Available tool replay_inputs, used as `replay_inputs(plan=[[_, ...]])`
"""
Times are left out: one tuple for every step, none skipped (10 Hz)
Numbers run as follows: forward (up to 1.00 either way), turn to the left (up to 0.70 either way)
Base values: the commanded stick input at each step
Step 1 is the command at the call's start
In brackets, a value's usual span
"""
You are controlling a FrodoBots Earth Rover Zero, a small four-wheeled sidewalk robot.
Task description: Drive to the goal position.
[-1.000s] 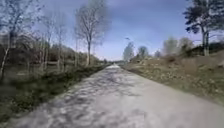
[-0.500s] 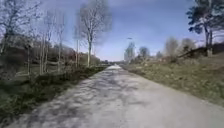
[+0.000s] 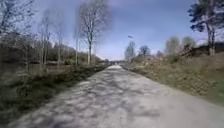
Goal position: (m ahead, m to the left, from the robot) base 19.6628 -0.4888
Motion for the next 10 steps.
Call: replay_inputs(plan=[[0.85, 0.00], [0.85, 0.00], [0.85, 0.00], [0.85, 0.00], [0.85, 0.00], [0.85, 0.00], [0.85, 0.00], [0.85, 0.00], [0.85, 0.00], [0.85, 0.00]])
